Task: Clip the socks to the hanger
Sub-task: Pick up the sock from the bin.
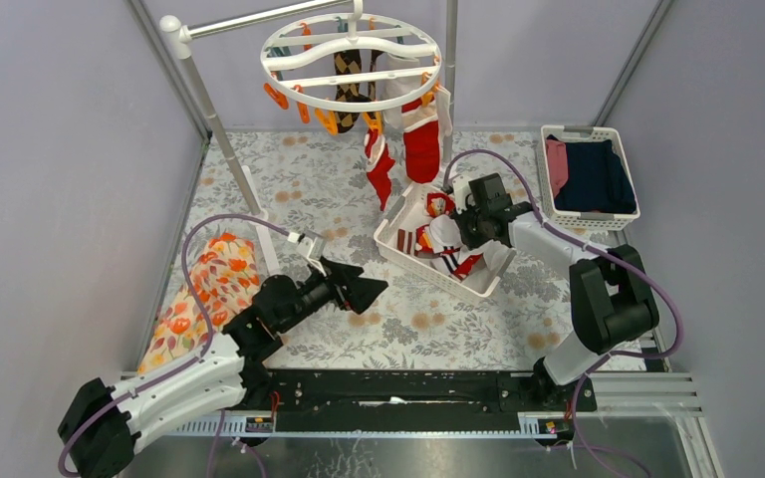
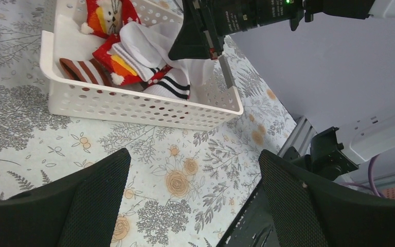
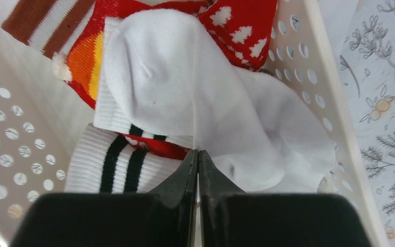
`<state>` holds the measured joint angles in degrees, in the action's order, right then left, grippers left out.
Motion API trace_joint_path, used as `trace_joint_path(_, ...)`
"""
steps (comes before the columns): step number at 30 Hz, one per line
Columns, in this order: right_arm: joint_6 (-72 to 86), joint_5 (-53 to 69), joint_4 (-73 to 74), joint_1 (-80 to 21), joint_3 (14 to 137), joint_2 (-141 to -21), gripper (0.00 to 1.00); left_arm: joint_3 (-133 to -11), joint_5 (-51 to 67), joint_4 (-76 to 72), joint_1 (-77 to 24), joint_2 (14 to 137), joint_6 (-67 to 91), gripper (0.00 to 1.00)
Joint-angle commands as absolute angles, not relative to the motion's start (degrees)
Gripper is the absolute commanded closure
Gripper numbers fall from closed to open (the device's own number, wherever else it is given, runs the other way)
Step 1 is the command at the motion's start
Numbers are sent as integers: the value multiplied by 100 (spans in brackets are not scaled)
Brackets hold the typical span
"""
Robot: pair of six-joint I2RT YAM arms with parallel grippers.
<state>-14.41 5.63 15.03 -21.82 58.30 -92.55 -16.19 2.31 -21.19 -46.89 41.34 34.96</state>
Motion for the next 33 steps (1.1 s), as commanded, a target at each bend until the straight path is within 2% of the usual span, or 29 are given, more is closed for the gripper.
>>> trace_joint_path(1,-1295,902,1625,-2210,5921,-8881,100,-1452,555,-2971,-4710,4201,3556,2)
trace_joint_path(6,-1222,2052,1694,-1942,6040,-8333,100,-1422,1214,-4037,-4760,4641,3368,6)
trace_joint_path(9,-1060,2748,1677,-1674,6110,-8001,100,-1525,1223,-4554,-4988,5160,2868,8)
trace_joint_path(15,-651,3566,1521,-1425,6342,-7609,100,-1894,441,-5586,-5736,6478,1014,9)
trace_joint_path(21,-253,3864,1637,-1424,6915,-7515,100,-2087,-161,-7398,-5819,8016,-748,10)
trace_joint_path(23,-153,3915,1700,-1424,7070,-7515,100,-2368,-159,-7486,-5818,8371,-925,12)
trace_joint_path(27,-36,3944,1713,-1419,7200,-7503,100,-2910,-168,-7573,-5818,8843,-781,25)
trace_joint_path(33,195,4024,1673,-1424,7233,-7480,100,-3185,-257,-8190,-5825,9385,-368,31)
